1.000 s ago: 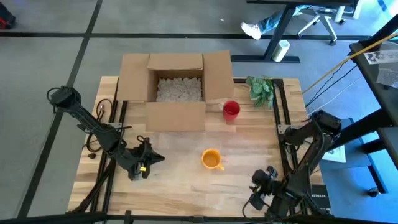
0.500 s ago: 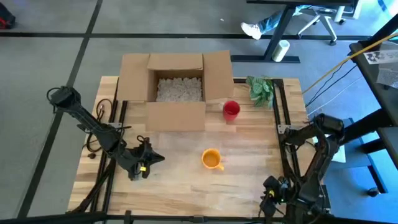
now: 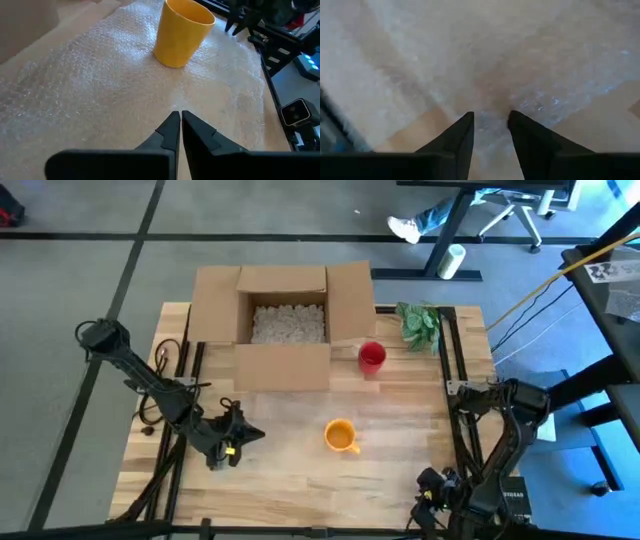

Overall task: Wrap mug
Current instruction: Wrap the yellow mug with bubble wrap

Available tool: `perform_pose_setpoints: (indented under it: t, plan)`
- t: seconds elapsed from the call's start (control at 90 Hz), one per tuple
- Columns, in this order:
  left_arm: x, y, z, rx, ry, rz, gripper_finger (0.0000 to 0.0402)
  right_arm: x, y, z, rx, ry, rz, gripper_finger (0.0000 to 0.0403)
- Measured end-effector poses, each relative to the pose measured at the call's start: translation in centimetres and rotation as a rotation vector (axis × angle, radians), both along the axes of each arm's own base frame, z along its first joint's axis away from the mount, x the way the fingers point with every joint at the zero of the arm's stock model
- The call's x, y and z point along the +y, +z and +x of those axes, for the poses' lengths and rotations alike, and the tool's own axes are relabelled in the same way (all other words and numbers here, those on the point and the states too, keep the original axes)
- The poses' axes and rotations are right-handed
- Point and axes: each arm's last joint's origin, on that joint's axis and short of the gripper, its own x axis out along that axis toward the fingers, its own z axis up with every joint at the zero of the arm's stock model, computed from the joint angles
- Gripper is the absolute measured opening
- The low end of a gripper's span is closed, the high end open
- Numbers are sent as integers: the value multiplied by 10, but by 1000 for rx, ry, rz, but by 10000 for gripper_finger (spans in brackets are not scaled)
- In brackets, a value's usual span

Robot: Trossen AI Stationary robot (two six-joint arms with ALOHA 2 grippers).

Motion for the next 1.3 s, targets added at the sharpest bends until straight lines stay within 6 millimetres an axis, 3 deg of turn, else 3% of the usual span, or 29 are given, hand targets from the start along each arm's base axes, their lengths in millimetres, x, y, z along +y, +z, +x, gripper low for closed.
perform_pose_setpoints:
  t: [0.156, 0.278, 0.8, 0.944, 1.3]
  plan:
    - [0, 0, 0, -3, 0, -3, 0, -3, -3, 17, -101, 9, -68, 10]
    - [0, 1, 0, -5, 0, -5, 0, -11, 5, 24, -95, -3, -165, 3]
    - [0, 1, 0, -4, 0, -3, 0, -28, 93, 78, -81, 112, -405, 0]
    - [0, 1, 0, -5, -3, 3, 0, -40, 103, 100, -81, 154, -463, 0]
    - [0, 0, 0, 0, -9, 19, 0, -81, 107, 165, -120, 260, -521, 0]
